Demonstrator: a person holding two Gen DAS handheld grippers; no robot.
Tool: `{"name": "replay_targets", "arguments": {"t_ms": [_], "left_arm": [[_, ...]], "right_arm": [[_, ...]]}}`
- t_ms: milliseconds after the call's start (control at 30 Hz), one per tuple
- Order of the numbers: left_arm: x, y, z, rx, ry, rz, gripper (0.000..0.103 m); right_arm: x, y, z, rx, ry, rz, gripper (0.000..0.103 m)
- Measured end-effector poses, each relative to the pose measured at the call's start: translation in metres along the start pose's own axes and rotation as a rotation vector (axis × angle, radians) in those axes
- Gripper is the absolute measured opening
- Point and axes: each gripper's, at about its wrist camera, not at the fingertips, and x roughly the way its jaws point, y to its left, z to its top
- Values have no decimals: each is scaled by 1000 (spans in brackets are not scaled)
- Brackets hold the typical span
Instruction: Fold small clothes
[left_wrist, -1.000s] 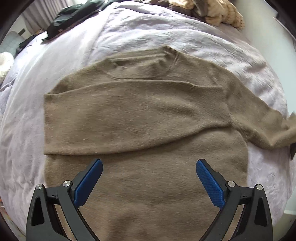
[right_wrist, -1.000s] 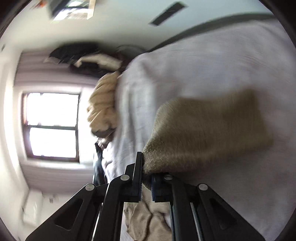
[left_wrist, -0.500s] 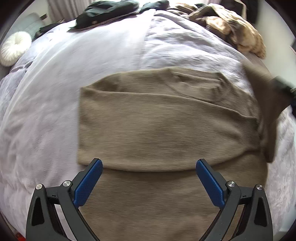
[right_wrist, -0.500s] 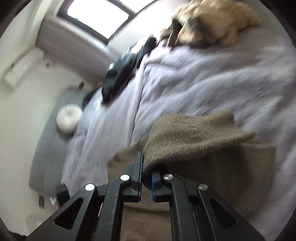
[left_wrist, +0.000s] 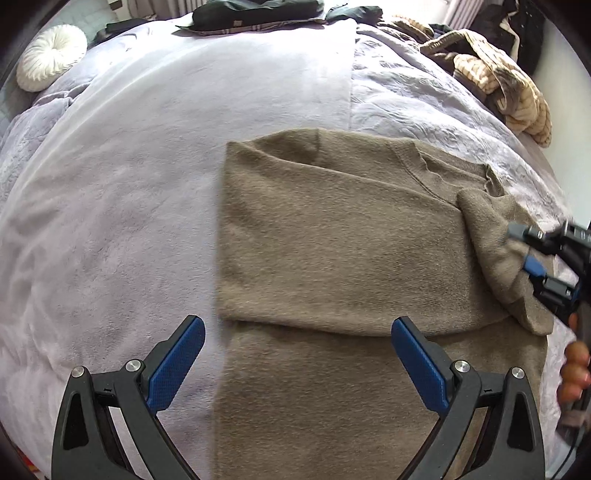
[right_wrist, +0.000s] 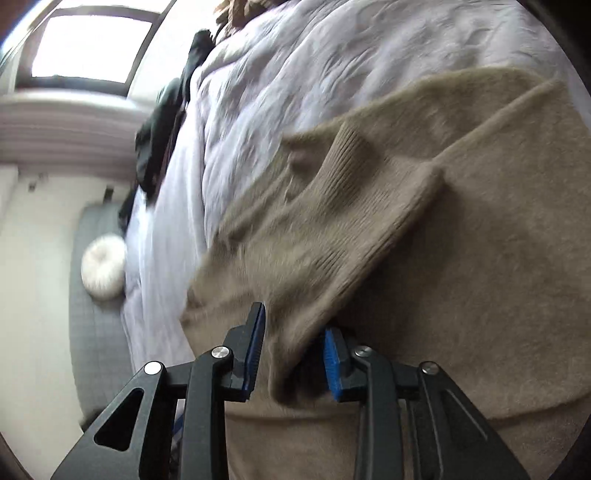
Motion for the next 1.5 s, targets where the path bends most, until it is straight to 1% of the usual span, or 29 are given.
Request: {"name": "replay_targets", "arguments": {"t_ms": [33, 67, 100, 133, 200, 267, 333, 367, 400, 433, 467, 533, 600, 667, 800, 867, 933, 967, 1033, 1100, 1167, 1233, 1267, 1333, 1367, 1400, 1433, 1467, 1500], "left_arm": [[-1, 4, 0, -3, -4, 1, 101], [-3, 9, -1, -6, -9, 3, 101], [-4, 13, -1, -9, -12, 4, 101], [-6, 17, -2, -13, -15, 6, 101], [-7, 26, -4, -24, -18, 6, 101], [-6, 36, -5, -40, -7, 6, 101], [-1, 43, -6, -56, 11, 15, 101], [0, 45, -6, -61, 15, 16, 101], [0, 47, -6, -64, 18, 14, 101], [1, 48, -6, -67, 21, 6, 101], [1, 47, -5, -68, 22, -2, 101], [1, 44, -1, -66, 23, -37, 101], [2, 35, 7, -64, 26, -102, 101], [6, 25, 14, -54, 34, -165, 101], [22, 0, 31, -46, 76, -275, 101], [33, -11, 38, -68, 119, -351, 101], [39, -19, 40, -91, 145, -395, 101], [41, -23, 41, -101, 154, -410, 101], [45, -24, 40, -138, 175, -450, 101], [47, -23, 40, -177, 176, -457, 101], [46, -21, 46, -212, 149, -445, 100], [43, -12, 54, -266, 106, -431, 85], [43, -7, 57, -287, 101, -433, 80], [47, -1, 60, -306, 107, -451, 53], [50, 0, 60, -299, 114, -457, 48], [52, 0, 58, -282, 128, -460, 40], [54, 0, 56, -268, 138, -459, 35], [55, 0, 54, -251, 144, -457, 33], [55, -2, 52, -237, 141, -456, 26]], "right_arm": [[-1, 5, 5, -8, -17, 4, 21], [0, 13, 7, -44, -22, 2, 8], [1, 25, 9, -112, -19, -12, 8], [5, 44, 7, -212, -5, -27, 8], [19, 83, -5, -434, 56, -71, 8], [42, 114, -29, -641, 133, -131, 8], [64, 126, -55, -781, 214, -185, 8], [73, 127, -62, -812, 243, -205, 9], [78, 124, -70, -833, 273, -226, 13], [86, 123, -77, -847, 306, -249, 14], [92, 122, -83, -868, 331, -280, 17], [86, 119, -97, -905, 335, -303, 24], [77, 116, -96, -864, 328, -290, 41], [61, 103, -89, -777, 302, -263, 46], [18, 59, -71, -525, 259, -189, 47], [-10, 23, -73, -392, 237, -170, 47], [-29, -5, -71, -275, 217, -153, 47], [-37, -18, -71, -230, 213, -166, 47], [-48, -38, -73, -139, 187, -140, 47], [-53, -52, -79, -69, 166, -116, 47], [-59, -68, -82, -3, 142, -91, 47], [-69, -82, -83, 64, 116, -62, 47], [-73, -89, -81, 98, 98, -46, 47], [-77, -99, -78, 158, 57, -20, 47], [-82, -105, -76, 189, 35, -6, 47], [-84, -108, -75, 215, 17, 6, 47], [-85, -112, -73, 241, -1, 19, 47], [-86, -116, -71, 268, -18, 27, 47], [-85, -118, -69, 286, -30, 31, 47]]}}
